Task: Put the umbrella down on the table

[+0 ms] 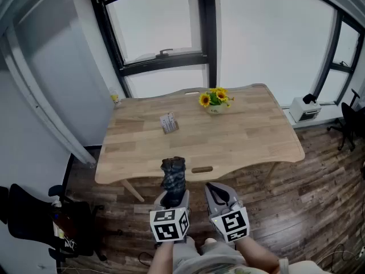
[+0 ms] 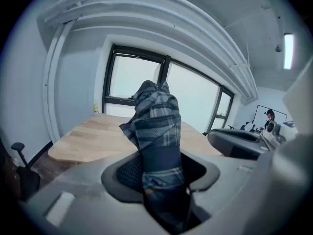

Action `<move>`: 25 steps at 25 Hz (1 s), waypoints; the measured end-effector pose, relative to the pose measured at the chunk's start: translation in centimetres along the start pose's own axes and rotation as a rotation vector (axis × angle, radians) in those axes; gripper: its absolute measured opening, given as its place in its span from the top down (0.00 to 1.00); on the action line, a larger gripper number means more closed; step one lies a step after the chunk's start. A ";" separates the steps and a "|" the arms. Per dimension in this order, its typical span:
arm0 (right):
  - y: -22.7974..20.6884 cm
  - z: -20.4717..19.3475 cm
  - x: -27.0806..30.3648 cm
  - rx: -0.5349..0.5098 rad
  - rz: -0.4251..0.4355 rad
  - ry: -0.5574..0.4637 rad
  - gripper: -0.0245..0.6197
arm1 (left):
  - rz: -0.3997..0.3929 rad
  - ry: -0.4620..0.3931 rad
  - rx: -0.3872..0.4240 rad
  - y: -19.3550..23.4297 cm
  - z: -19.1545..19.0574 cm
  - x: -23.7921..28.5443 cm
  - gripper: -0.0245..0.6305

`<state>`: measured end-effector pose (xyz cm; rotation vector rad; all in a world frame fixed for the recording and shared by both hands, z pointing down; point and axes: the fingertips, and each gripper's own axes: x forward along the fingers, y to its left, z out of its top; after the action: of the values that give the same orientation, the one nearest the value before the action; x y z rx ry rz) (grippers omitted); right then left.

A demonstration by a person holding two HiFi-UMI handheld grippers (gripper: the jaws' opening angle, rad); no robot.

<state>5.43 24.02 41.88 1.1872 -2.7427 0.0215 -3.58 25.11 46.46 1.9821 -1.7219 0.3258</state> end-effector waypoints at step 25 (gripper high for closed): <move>-3.3 -1.1 2.4 0.050 0.004 -0.014 0.96 | 0.008 0.009 -0.030 0.1 1.1 3.9 0.64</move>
<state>6.36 20.12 43.12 1.1995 -2.7723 0.0831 -3.16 21.19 47.42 1.9503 -1.7200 0.3094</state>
